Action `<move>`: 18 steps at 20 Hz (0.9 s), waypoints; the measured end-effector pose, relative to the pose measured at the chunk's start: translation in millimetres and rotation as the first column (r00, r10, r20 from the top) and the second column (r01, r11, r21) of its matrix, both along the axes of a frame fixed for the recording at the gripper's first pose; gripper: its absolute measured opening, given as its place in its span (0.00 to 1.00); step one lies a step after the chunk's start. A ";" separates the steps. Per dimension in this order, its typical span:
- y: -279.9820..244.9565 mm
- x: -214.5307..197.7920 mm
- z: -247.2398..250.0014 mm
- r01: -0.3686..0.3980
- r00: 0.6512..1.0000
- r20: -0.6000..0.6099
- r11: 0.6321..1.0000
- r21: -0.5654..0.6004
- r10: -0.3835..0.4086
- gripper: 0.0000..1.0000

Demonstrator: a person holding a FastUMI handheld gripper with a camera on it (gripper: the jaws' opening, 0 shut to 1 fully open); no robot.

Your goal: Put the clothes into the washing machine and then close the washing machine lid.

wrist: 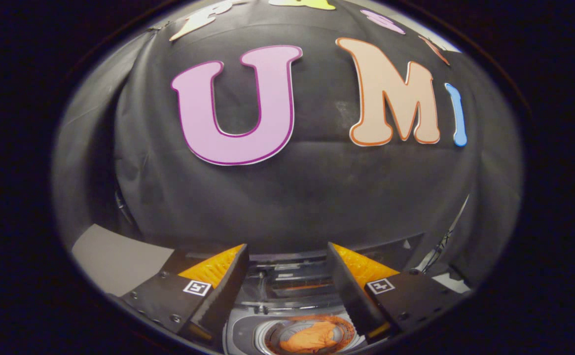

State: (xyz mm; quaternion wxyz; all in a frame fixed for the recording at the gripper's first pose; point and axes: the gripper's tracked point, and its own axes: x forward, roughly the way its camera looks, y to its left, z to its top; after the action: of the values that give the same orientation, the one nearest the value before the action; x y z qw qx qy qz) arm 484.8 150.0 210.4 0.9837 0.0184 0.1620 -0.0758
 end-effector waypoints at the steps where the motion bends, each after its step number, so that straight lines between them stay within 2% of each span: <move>1: -2.6 9.7 -3.5 0.004 1.000 0.002 1.000 -0.007 -0.004 0.98; 5: -5.2 29.6 -13.5 0.003 1.000 0.012 0.999 -0.051 -0.002 0.98; 8: -4.0 24.8 -13.2 -0.005 1.000 0.025 0.997 -0.077 0.007 0.98; 18: 0.7 -29.3 -12.5 -0.036 0.998 0.052 0.997 -0.066 0.039 0.98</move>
State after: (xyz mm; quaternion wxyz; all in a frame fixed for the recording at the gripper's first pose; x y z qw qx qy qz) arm 455.5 150.7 197.8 0.9890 -0.0148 0.1333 -0.0622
